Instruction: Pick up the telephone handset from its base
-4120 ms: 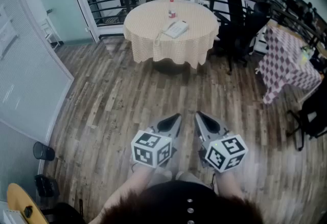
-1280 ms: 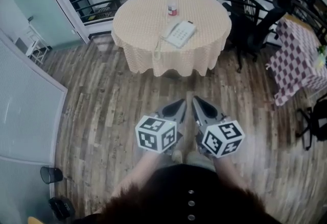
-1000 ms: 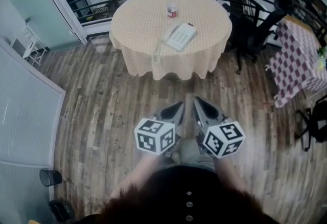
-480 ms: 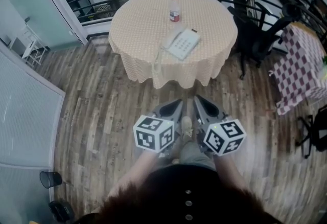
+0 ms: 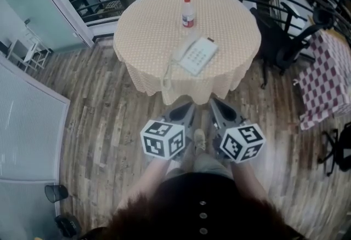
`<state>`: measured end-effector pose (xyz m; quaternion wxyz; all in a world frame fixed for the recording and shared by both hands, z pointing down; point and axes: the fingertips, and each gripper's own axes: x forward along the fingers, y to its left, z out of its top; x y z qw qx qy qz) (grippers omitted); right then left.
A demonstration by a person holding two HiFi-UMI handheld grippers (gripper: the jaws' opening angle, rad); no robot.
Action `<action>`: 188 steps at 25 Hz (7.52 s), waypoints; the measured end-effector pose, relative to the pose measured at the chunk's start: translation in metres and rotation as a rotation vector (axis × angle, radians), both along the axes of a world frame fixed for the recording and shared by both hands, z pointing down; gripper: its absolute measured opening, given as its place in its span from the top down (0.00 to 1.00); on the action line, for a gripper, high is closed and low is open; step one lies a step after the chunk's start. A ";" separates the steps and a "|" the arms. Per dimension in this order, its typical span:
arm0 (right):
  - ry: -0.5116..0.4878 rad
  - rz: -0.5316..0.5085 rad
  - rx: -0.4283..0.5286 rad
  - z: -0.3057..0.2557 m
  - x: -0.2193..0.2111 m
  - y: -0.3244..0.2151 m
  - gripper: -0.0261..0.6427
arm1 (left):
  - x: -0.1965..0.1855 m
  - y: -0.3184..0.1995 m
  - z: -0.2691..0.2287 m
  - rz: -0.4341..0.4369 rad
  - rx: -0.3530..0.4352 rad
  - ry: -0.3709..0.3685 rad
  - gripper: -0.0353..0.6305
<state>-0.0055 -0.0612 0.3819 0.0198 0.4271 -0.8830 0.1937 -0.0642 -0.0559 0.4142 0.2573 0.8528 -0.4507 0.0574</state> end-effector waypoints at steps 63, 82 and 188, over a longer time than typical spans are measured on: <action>-0.013 -0.113 -0.115 0.035 0.004 -0.272 0.94 | -0.021 -0.301 0.023 -0.149 -0.040 -0.159 0.90; 0.005 -0.130 -0.187 0.065 -0.014 -0.312 0.94 | -0.032 -0.347 0.069 -0.017 -0.099 -0.371 0.59; -0.039 -0.162 -0.017 -0.011 0.001 -0.272 0.94 | -0.031 -0.276 -0.048 -0.152 0.171 -0.011 0.61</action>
